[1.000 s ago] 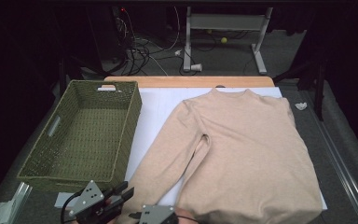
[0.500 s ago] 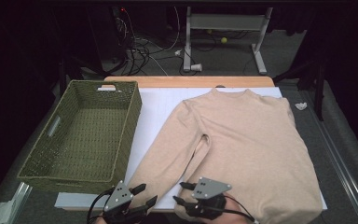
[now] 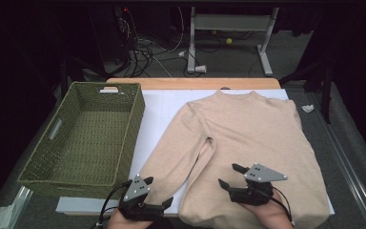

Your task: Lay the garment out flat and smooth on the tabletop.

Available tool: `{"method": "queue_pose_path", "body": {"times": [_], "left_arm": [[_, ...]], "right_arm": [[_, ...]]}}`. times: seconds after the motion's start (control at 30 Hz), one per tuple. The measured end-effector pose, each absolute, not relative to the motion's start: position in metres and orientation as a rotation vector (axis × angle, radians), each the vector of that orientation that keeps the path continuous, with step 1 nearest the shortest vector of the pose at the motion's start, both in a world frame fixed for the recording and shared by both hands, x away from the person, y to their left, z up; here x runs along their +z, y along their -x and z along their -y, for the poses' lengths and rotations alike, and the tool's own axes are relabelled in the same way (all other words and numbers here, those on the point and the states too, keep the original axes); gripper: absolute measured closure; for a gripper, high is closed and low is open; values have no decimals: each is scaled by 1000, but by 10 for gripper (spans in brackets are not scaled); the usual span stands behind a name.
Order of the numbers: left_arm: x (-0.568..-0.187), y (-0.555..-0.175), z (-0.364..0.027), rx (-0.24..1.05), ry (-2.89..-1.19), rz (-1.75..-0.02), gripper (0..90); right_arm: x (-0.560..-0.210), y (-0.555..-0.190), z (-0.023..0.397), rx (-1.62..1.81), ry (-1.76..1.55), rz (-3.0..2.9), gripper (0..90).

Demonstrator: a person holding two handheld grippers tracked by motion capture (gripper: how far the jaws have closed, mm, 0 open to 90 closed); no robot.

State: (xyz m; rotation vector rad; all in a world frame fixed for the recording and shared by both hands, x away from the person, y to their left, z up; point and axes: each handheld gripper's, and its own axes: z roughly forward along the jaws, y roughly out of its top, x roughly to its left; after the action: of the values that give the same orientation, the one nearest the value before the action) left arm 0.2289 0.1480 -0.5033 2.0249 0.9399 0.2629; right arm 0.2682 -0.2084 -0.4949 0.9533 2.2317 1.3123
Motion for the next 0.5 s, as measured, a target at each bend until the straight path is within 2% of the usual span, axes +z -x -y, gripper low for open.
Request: {"method": "queue_pose_path", "body": {"times": [0.1, 0.23, 0.37, 0.5], "left_arm": [[-504, -236, -144, 262, -2034, -956, 0], [-505, -245, -134, 259, -2037, -957, 0], [-504, -262, -121, 253, -2026, -951, 0], [-503, -276, -114, 264, -2035, -944, 0]], "right_arm": [[-493, -273, 230, 1300, -1022, -2152, 169], [-492, -278, 254, 1280, -1110, -2058, 2], [-491, -283, 273, 1277, -1145, -2030, 1], [-490, -305, 282, 1227, -1126, -2045, 1]]}}
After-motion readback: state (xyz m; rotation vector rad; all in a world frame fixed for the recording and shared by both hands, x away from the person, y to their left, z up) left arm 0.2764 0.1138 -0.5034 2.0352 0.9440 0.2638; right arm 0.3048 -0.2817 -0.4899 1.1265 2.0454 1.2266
